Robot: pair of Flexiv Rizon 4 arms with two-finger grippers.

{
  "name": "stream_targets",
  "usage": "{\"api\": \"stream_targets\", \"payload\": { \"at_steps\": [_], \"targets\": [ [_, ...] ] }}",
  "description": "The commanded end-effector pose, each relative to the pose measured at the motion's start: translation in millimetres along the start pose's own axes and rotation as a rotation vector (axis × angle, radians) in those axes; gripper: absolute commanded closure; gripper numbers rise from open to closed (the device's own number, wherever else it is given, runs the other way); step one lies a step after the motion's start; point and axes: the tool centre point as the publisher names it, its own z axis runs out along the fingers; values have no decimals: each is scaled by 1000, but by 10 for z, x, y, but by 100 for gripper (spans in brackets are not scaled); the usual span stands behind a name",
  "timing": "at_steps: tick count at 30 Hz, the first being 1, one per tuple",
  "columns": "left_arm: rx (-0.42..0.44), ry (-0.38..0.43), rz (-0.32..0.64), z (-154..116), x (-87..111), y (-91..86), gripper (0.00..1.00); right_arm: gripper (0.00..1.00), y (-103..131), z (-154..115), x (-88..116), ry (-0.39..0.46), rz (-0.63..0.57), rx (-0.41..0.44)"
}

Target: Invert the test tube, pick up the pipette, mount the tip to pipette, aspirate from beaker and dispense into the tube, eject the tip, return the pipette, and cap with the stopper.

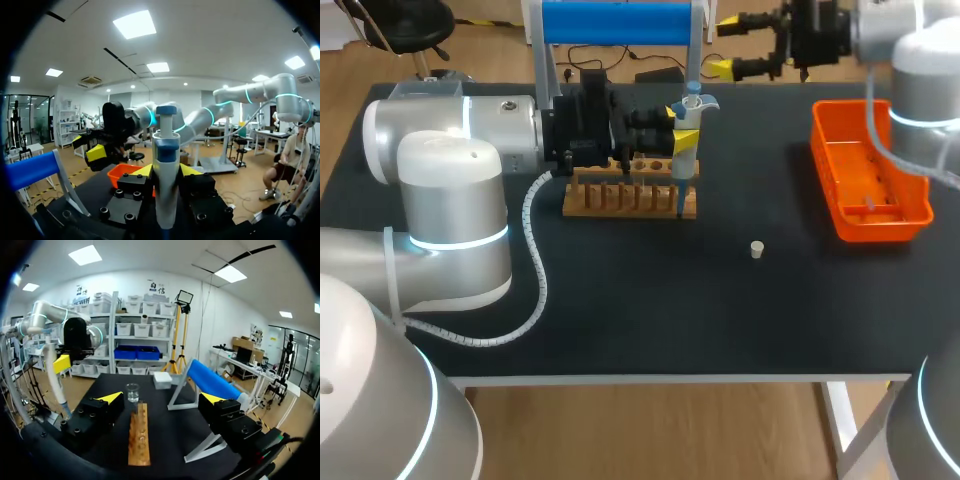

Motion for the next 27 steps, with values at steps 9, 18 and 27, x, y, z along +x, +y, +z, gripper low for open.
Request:
{"api": "stream_targets", "payload": {
  "at_steps": [9, 18, 27],
  "targets": [
    [4, -5, 1, 6, 10, 8, 100, 0, -51, 355, -306, -23, 17, 58],
    [4, -5, 1, 6, 10, 8, 100, 0, -48, 371, -320, -27, 24, 57],
    [4, -5, 1, 6, 10, 8, 100, 0, -48, 371, -320, -27, 24, 57]
  ]
}}
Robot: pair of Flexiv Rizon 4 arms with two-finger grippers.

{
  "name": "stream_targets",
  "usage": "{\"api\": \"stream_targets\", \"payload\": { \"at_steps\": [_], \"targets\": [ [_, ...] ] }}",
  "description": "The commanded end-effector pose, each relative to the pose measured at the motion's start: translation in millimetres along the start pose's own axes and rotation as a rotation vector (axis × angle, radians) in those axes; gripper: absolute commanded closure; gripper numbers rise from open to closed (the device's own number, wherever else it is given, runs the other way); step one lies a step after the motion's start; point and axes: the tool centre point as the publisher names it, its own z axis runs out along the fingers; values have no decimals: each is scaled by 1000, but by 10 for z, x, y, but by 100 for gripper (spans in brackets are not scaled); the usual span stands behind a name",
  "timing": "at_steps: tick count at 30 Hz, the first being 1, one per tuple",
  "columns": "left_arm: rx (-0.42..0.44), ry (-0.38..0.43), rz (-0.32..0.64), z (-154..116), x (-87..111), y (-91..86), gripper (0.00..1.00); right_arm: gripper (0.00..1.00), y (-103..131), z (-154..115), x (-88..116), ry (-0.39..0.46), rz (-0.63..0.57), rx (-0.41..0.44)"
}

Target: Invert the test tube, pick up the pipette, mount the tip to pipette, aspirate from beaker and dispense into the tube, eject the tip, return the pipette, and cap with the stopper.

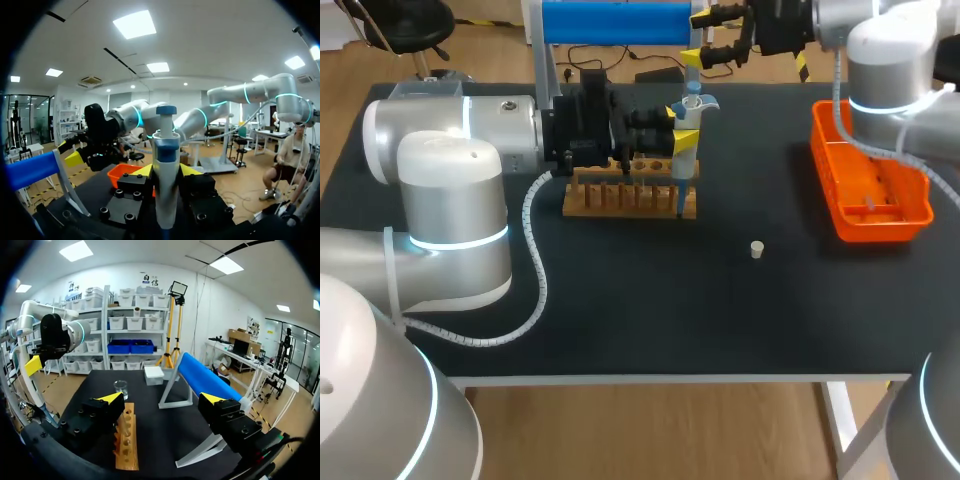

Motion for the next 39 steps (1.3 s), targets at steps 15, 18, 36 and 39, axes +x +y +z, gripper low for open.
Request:
{"api": "stream_targets", "payload": {
  "at_steps": [15, 18, 36, 39],
  "targets": [
    [4, -5, 1, 6, 10, 8, 100, 0, 5, -10, -1, 2, 1, 3],
    [4, -5, 1, 6, 10, 8, 100, 0, 5, -10, -1, 2, 1, 3],
    [-176, -145, 6, -1147, -474, -194, 100, 0, 5, -10, -1, 2, 1, 3],
    [-198, -175, 2, -1353, -585, -213, 100, 0, 5, -10, -1, 2, 1, 3]
  ]
}}
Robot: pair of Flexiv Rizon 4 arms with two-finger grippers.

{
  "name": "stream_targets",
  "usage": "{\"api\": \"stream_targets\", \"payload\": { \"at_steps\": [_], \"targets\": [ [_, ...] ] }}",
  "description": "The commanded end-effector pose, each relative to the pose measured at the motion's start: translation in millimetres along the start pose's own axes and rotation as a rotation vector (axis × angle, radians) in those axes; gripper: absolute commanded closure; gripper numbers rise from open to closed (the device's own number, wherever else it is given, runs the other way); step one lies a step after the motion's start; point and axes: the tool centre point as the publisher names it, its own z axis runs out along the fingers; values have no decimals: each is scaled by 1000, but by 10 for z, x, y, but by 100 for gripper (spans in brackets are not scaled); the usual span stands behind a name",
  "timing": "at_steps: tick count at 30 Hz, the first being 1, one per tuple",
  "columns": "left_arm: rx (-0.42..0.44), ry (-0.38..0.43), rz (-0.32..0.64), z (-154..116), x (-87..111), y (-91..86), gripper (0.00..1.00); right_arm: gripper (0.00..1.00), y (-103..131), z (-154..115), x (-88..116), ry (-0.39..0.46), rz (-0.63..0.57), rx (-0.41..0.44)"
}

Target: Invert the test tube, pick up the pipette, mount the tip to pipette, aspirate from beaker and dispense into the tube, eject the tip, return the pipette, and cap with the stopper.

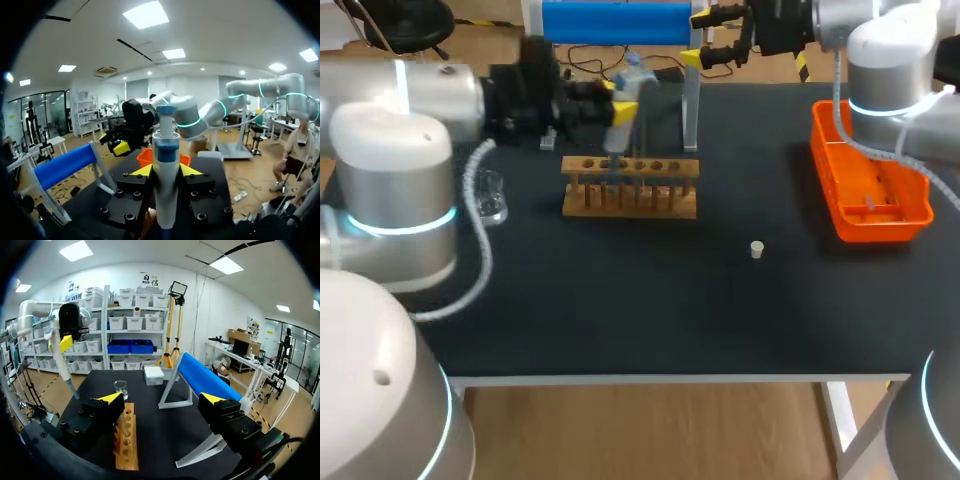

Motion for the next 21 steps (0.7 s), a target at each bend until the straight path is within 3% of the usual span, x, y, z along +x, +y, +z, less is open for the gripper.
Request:
{"api": "stream_targets", "payload": {
  "at_steps": [1, 12, 21],
  "targets": [
    [-50, -1, -7, -562, -160, -31, 100, 0, 4, -10, -6, 4, 1, 3],
    [-79, -57, -34, -904, -601, 92, 100, 0, 4, -10, -6, 4, 1, 3],
    [-141, -175, -102, -881, -1008, 175, 100, 0, 4, -10, -6, 4, 1, 3]
  ]
}}
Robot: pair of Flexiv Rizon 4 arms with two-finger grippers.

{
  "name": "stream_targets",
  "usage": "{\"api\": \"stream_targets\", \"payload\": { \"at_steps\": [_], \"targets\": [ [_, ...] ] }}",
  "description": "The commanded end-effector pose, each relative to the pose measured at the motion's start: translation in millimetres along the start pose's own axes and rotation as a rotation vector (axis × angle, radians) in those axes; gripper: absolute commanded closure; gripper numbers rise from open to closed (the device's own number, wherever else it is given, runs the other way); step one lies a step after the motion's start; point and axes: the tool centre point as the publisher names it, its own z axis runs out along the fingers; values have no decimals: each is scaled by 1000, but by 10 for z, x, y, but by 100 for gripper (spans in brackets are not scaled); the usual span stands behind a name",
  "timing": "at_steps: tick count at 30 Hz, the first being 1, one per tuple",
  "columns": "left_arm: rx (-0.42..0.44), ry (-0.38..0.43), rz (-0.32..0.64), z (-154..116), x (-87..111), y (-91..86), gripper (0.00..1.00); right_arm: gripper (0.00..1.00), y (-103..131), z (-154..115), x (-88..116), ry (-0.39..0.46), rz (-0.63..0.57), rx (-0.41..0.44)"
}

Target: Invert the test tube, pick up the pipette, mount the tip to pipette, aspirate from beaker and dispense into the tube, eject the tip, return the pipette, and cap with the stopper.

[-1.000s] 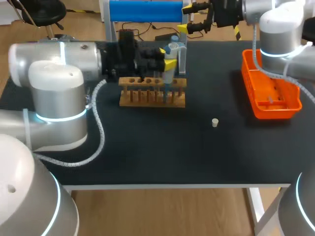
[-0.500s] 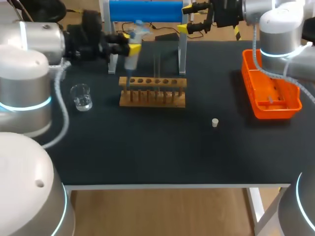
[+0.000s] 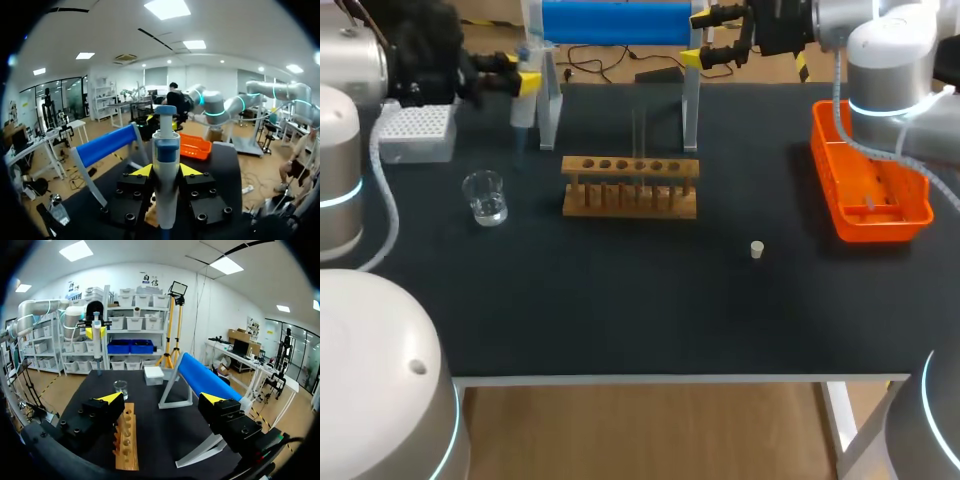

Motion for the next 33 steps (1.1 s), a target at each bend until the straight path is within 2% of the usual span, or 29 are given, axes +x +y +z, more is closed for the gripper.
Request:
{"api": "stream_targets", "payload": {
  "at_steps": [1, 12, 25, 33],
  "targets": [
    [-26, -42, -31, 144, -140, -62, 100, 0, 5, -11, -6, 4, 1, 4],
    [-53, -201, -140, 367, -443, -55, 100, 0, 5, -11, -6, 4, 1, 4],
    [-82, -307, -191, 762, -676, -152, 100, 0, 5, -11, -6, 4, 1, 4],
    [-94, -380, -246, 953, -835, -150, 100, 0, 5, -11, -6, 4, 1, 4]
  ]
}}
